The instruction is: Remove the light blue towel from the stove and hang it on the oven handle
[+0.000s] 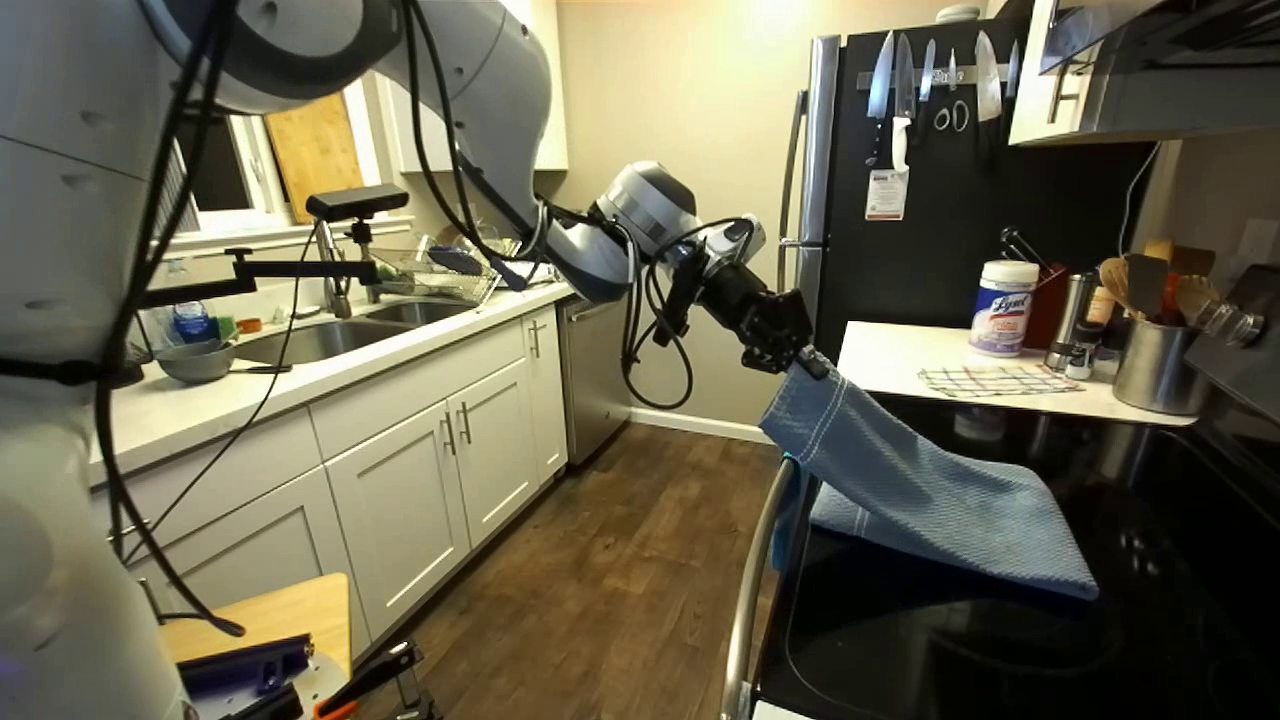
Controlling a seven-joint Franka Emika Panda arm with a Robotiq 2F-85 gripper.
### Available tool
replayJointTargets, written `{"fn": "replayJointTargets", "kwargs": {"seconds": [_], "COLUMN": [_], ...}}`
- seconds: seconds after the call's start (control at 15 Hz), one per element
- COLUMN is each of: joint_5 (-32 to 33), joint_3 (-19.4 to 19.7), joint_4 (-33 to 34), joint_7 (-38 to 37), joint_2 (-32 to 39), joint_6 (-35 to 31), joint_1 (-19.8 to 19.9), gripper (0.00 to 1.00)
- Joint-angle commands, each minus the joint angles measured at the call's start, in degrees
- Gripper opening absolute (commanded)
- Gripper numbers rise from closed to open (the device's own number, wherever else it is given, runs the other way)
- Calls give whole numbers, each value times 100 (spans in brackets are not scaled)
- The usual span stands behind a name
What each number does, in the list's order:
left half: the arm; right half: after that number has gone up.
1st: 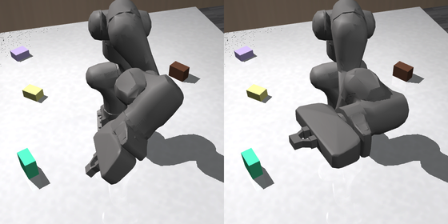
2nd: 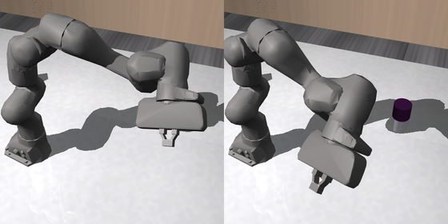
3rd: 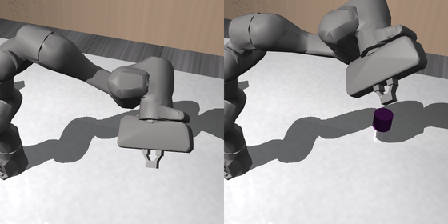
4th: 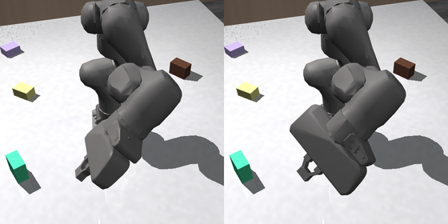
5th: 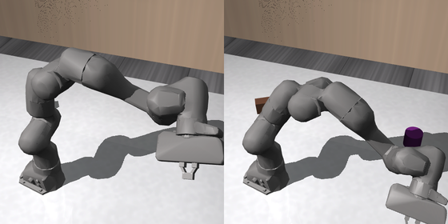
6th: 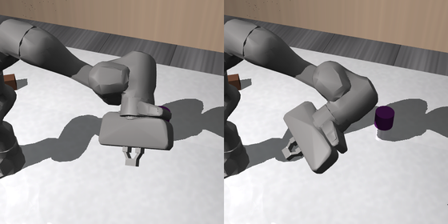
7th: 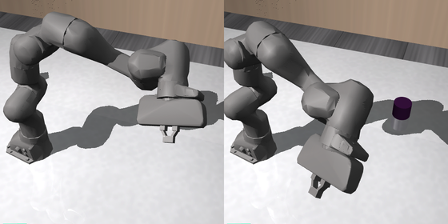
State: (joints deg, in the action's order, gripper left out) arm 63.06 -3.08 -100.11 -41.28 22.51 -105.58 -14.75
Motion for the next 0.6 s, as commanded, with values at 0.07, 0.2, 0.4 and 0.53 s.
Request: {"fn": "replayJointTargets", "kwargs": {"seconds": [0.07, 0.2, 0.4, 0.53], "joint_5": [-40, -23, -33, -111], "joint_3": [-181, -233, -333, -400], "joint_4": [-771, -885, -1064, -1209], "joint_7": [-11, 19, 120, 225], "joint_2": [-1107, -1415, -1838, -2162], "joint_6": [-151, -128, -166, -288], "joint_1": [173, 170, 174, 197], "gripper": [2, 2, 2, 2]}}
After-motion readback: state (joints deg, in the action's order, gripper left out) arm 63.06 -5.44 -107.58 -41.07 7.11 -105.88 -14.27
